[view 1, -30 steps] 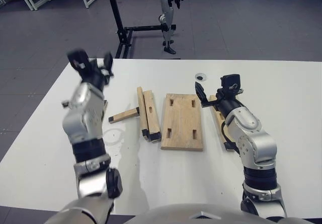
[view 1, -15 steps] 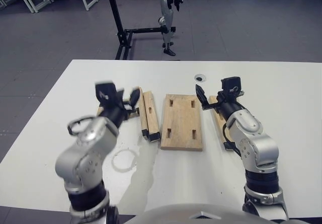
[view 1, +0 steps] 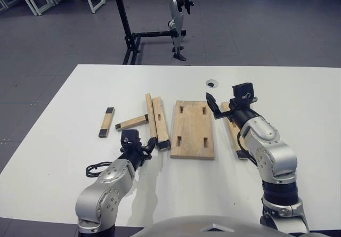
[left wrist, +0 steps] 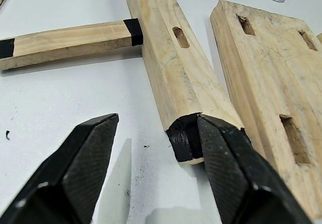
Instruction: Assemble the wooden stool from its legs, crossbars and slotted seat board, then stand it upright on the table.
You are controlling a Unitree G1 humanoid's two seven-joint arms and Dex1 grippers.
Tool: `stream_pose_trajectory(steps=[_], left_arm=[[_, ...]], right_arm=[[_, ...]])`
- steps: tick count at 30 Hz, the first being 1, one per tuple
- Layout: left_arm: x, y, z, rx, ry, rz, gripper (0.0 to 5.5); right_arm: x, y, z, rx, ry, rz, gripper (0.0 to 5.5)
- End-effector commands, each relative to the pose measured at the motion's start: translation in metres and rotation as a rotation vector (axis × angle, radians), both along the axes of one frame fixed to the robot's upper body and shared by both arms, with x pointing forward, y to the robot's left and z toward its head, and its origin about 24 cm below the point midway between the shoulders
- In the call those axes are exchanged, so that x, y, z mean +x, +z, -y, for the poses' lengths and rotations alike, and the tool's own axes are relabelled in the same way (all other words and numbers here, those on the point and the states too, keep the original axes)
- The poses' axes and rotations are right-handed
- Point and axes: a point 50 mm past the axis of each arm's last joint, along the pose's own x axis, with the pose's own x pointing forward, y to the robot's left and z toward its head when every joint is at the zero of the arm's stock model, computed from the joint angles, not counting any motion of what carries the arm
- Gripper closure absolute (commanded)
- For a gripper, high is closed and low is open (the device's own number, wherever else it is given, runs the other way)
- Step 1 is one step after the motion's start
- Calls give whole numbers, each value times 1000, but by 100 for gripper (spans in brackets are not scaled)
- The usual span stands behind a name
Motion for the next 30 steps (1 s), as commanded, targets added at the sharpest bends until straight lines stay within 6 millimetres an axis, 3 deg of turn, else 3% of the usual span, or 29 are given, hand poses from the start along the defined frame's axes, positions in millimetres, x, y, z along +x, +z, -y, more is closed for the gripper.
stream_pose_trajectory(steps=[1,7,9,13,22,30], left_arm=[[-4,-7,0,14,-4,-41,262],[23,48,-4,48,8,217,262],[28,56,0,41,-11,249,262],[29,38,6,44,-46,172,262],[31,-18,-4,55,-28,20,262],[39,-14,5,14,-91,58,262]], right_arm=[[0,1,0,-7,0,-6,28],[-3,-4,1,-12,-7,-26,28],[-3,-4,0,-11,-6,-27,28],[-2,-3,-1,-9,-4,-27,28],[1,0,-2,-5,0,-16,28],[1,-1,-3,-1,-3,-20,28]])
